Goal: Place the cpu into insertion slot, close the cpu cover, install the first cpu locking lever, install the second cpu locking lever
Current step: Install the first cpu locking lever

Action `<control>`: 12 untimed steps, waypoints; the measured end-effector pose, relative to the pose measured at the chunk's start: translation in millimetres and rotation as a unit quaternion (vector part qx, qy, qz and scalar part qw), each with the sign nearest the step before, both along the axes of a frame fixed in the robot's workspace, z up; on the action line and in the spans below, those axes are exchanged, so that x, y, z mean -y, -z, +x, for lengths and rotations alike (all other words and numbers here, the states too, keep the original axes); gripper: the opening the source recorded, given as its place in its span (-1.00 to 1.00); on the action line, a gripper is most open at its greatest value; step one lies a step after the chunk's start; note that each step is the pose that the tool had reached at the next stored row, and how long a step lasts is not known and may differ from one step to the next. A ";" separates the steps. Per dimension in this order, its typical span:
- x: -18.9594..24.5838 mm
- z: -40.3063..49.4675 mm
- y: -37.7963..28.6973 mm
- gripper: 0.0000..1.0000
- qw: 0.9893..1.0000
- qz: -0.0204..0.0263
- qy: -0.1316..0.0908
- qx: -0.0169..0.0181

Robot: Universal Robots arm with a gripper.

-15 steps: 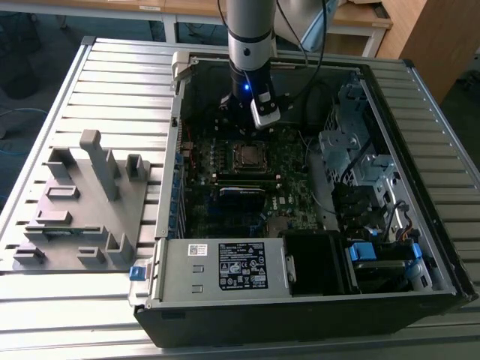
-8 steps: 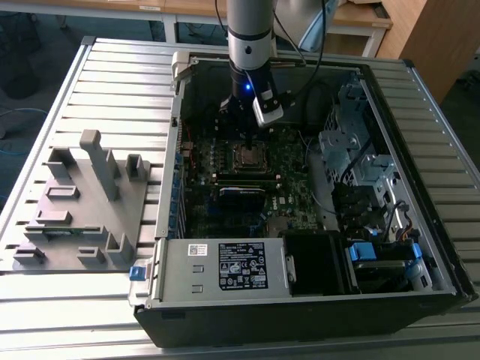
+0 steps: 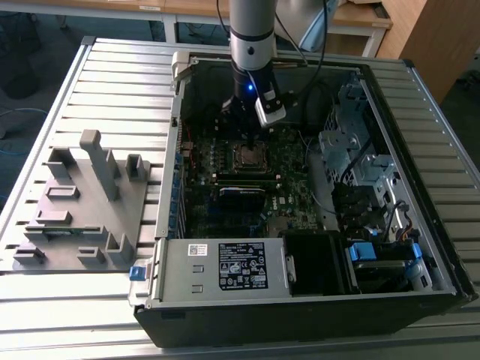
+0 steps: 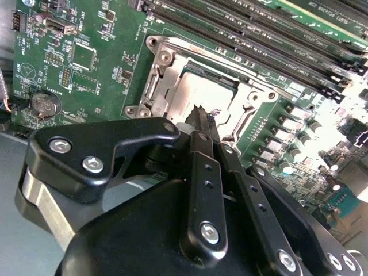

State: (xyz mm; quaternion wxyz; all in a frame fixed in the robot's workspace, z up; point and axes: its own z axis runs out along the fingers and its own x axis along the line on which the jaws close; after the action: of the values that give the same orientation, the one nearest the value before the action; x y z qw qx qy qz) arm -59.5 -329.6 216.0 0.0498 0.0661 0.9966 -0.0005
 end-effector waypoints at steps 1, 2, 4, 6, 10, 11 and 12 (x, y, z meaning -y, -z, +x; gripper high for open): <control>0.0 0.9 0.5 -0.80 1.000 0.000 -0.001 0.000; 0.0 1.8 0.9 -0.80 1.000 0.000 -0.001 0.000; 0.0 2.6 1.5 -0.80 1.000 0.000 -0.002 0.000; 0.0 2.7 1.5 -0.80 1.000 0.000 -0.002 0.000; -0.3 2.7 1.4 -0.80 1.000 -0.002 -0.002 0.000; -0.3 2.7 1.2 -0.80 1.000 -0.003 -0.002 0.000; -0.3 2.7 0.8 -0.80 1.000 -0.004 -0.002 0.000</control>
State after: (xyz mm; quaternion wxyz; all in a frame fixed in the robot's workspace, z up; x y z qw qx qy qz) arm -56.8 -329.3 215.1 0.0500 0.0644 0.9967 -0.0042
